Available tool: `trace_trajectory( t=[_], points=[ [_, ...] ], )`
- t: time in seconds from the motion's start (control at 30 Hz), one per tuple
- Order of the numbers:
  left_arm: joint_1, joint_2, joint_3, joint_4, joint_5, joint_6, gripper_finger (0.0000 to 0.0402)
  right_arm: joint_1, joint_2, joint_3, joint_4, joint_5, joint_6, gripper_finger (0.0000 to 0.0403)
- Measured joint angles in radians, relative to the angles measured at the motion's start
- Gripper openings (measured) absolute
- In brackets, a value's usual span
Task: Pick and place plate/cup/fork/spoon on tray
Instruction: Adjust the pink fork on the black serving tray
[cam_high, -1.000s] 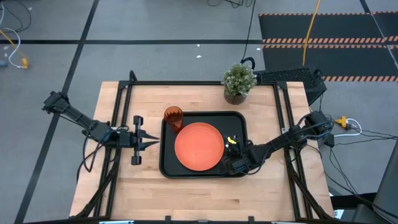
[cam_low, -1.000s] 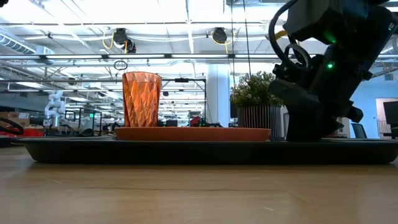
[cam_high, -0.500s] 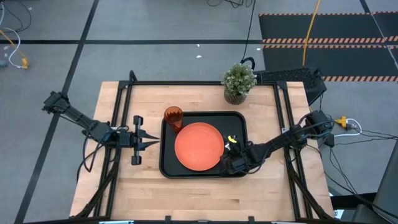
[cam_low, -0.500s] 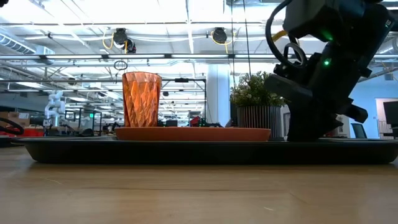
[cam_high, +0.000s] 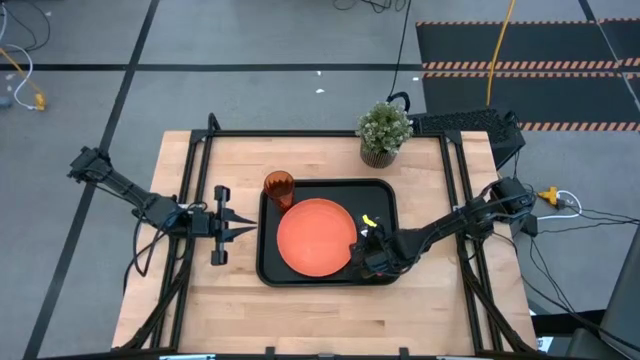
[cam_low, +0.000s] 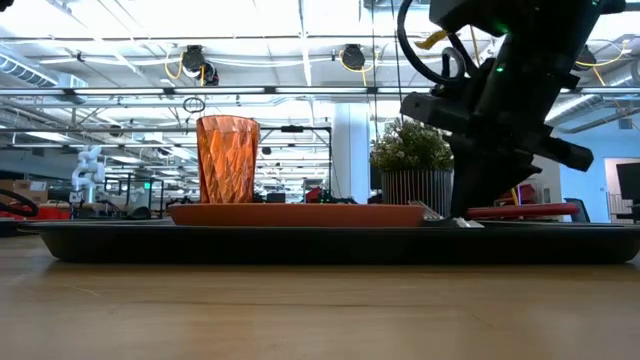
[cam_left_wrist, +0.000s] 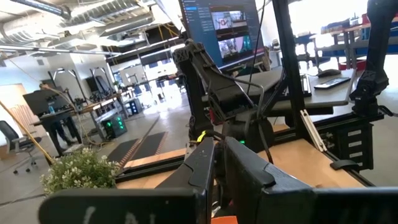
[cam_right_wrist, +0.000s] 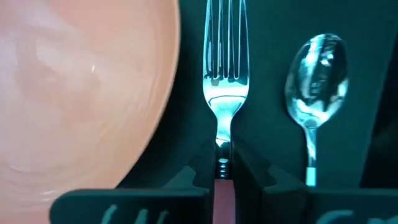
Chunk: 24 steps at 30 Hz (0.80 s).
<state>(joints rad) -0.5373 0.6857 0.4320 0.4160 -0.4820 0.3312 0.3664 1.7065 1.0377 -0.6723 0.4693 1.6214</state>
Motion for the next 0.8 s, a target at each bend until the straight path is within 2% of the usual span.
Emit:
trace_trajectory(
  t=[0.2, 0.4, 0.8],
  points=[
    [0.0, 0.0, 0.0, 0.034, 0.0, 0.07, 0.0042, 0.001, 0.0, 0.001, -0.014, 0.003, 0.109, 0.0015],
    [0.0, 0.0, 0.0, 0.049, 0.0, 0.131, 0.0042, 0.002, 0.002, 0.001, -0.022, 0.06, 0.186, 0.0012],
    [0.0, 0.0, 0.0, -0.035, 0.0, 0.075, 0.0042, 0.002, 0.059, 0.0, -0.017, 0.056, 0.229, 0.0001]
  ],
)
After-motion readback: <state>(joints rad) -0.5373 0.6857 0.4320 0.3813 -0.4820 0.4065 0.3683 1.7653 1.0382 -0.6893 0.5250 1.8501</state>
